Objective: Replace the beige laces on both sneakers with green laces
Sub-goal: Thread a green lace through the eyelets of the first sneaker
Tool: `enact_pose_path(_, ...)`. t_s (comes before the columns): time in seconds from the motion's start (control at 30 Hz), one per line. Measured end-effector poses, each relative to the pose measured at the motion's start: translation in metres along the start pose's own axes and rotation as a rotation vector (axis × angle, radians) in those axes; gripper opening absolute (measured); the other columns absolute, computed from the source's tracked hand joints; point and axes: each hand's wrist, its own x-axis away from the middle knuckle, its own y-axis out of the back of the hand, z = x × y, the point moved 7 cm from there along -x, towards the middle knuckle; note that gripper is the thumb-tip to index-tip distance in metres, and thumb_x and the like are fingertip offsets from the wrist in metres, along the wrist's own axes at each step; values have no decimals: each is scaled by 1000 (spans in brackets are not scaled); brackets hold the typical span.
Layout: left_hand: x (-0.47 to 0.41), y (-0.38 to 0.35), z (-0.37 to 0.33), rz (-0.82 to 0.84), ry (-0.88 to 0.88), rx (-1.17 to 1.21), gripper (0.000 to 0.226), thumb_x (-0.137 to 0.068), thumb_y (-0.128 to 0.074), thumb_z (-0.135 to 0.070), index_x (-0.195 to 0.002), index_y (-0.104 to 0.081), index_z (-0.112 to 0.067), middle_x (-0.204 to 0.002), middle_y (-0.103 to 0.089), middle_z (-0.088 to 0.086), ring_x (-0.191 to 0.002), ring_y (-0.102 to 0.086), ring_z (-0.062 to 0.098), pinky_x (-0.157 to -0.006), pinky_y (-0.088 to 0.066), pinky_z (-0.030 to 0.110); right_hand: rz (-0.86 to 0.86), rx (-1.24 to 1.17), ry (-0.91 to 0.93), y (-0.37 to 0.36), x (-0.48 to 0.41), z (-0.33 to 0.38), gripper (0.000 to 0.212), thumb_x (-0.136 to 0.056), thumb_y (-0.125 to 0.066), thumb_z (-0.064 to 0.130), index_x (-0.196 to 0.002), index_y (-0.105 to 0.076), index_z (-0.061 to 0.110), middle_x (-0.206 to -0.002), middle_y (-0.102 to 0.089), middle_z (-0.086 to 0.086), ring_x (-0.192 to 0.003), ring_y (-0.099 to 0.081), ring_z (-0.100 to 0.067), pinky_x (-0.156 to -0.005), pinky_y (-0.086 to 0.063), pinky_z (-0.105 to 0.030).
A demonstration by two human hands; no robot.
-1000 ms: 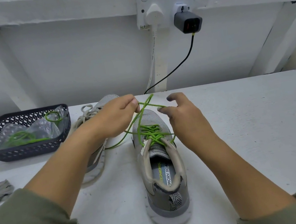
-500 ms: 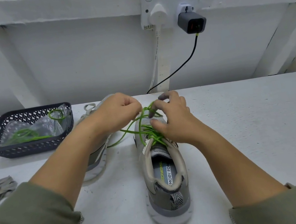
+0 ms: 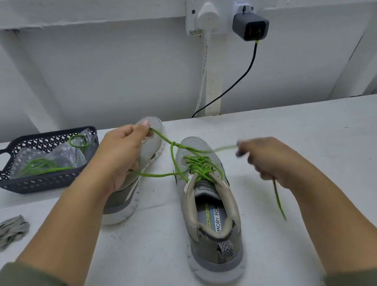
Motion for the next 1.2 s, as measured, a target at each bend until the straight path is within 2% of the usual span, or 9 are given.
enact_pose_path(0.07, 11, -2, -11, -1, -142, -355, 31, -95, -52, -44, -80, -68, -23, -45, -44, -13, -49, -37, 9, -52, -31, 25, -43, 766, -24, -1, 2, -9, 32, -94, -49, 32, -114, -63, 12, -102, -57, -8, -84, -57, -21, -72, -48, -30)
enact_pose_path(0.17, 26, -19, -12, 165, -218, -602, 23, -97, -50, -35, -87, -69, -25, -64, -57, -10, -59, -48, 9, -57, -36, 25, -46, 771, 197, -20, 17, 11, 46, -94, -43, 25, -139, -40, 31, -137, -28, -9, -123, -38, -30, -103, -38, -44)
enact_pose_path(0.27, 31, -27, -15, 206, -241, -593, 24, -100, -46, -23, -86, -66, -28, -70, -60, -11, -51, -47, -3, -49, -32, 13, 33, 576, 561, -41, 24, 43, 44, -99, -36, 25, -139, -39, 43, -120, -31, 2, -110, -43, -21, -100, -40, -40)
enact_pose_path(0.53, 38, -27, -25, 212, -292, 8, 39, -92, -35, 3, -83, -59, -26, -71, -55, -9, -63, -43, 6, -63, -38, 25, 132, 616, 682, -54, 21, 58, 20, -101, -44, 33, -110, -61, 28, -102, -42, 5, -92, -49, -14, -74, -40, -21)
enact_pose_path(0.63, 38, -30, -15, 198, -301, -269, 27, -91, -38, -32, -86, -64, -32, -77, -57, 17, -69, -51, 18, -69, -44, 40, 20, 625, 790, -44, 38, 68, 22, -100, -47, 30, -105, -64, 17, -92, -55, 2, -85, -51, -15, -64, -32, -23)
enact_pose_path(0.7, 46, -37, -17, 222, -409, -505, 44, -94, -31, -57, -80, -66, -32, -64, -51, 12, -60, -51, 12, -60, -41, 31, -56, 646, 875, -39, 49, 71, 24, -98, -51, 31, -106, -68, 16, -86, -57, 3, -81, -50, -13, -65, -31, -23)
enact_pose_path(0.77, 55, -39, -24, 225, -469, -409, 57, -89, -29, -68, -71, -61, -25, -55, -41, 3, -49, -41, 8, -52, -32, 24, -128, 650, 922, -31, 56, 70, 25, -96, -55, 33, -105, -71, 17, -84, -56, 4, -77, -48, -10, -65, -32, -19)
enact_pose_path(0.93, 54, -19, -18, 49, -402, -242, 48, -99, -41, -42, -58, -30, -18, -50, -25, -13, -49, -25, 5, -48, -22, 22, -147, 485, 887, -13, 62, 57, 15, -87, -67, 36, -91, -73, 24, -78, -59, 7, -71, -52, -4, -63, -36, -8)
enact_pose_path(1.2, 72, 0, -8, -157, -436, -672, 48, -99, -42, -33, -58, -40, -8, -46, -40, -1, -47, -37, 14, -50, -30, 33, -47, 302, 736, 2, 59, 27, 15, -83, -71, 33, -71, -64, 30, -61, -56, 14, -57, -46, -2, -53, -36, -12)
